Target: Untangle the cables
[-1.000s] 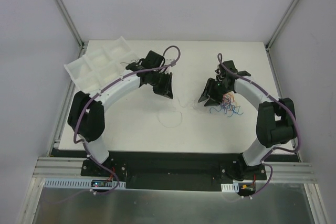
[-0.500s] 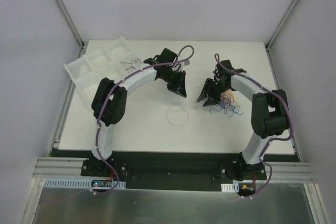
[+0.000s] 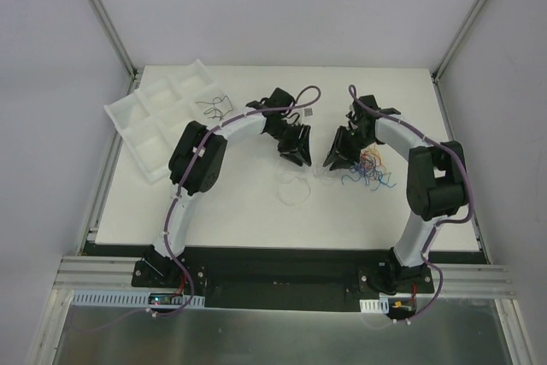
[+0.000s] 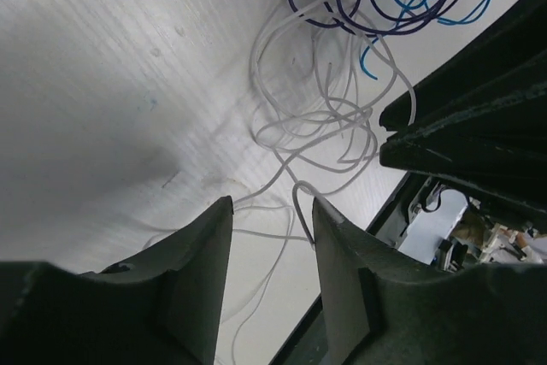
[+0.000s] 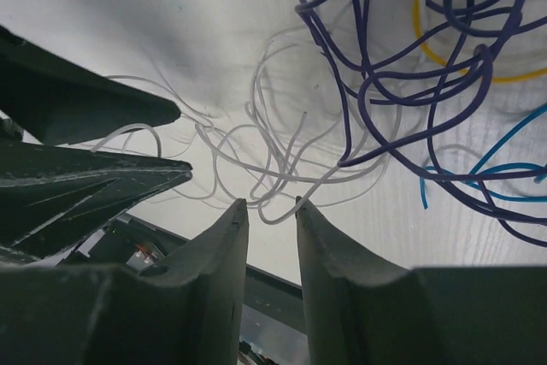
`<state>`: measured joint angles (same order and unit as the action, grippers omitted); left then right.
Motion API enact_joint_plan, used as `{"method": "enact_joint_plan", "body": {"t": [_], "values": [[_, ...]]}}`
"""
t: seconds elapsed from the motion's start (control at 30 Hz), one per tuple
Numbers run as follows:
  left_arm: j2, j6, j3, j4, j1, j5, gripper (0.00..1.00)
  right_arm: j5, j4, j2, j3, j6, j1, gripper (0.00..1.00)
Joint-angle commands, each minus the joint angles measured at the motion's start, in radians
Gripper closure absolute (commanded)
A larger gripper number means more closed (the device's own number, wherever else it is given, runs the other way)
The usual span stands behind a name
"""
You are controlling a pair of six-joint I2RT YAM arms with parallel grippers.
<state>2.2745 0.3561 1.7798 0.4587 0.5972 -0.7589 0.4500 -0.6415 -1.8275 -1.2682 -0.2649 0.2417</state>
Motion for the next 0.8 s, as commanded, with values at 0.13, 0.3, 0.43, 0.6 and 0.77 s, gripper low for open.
{"method": "enact_joint_plan", "body": {"t": [0.13, 0.3, 0.43, 0.6, 0.77], "values": [[0.051, 0.027, 0.079, -0.045, 0.024, -0.020, 0.44, 0.010, -0.060, -0.026, -0.054, 0.035, -0.002, 0.69], [0.079, 0.026, 0.084, -0.058, 0.036, -0.003, 0.48, 0.016, -0.066, -0.029, -0.060, 0.030, -0.004, 0.70], [0.097, 0.032, 0.096, -0.080, 0.039, 0.010, 0.60, 0.013, -0.067, -0.035, -0.060, 0.029, -0.004, 0.70], [0.068, 0.029, 0.075, -0.084, 0.039, 0.029, 0.90, -0.010, -0.067, -0.039, -0.065, 0.032, -0.004, 0.71], [-0.048, 0.027, 0.017, -0.083, 0.039, 0.064, 1.00, -0.056, -0.058, -0.062, -0.065, 0.024, -0.004, 0.75]]}}
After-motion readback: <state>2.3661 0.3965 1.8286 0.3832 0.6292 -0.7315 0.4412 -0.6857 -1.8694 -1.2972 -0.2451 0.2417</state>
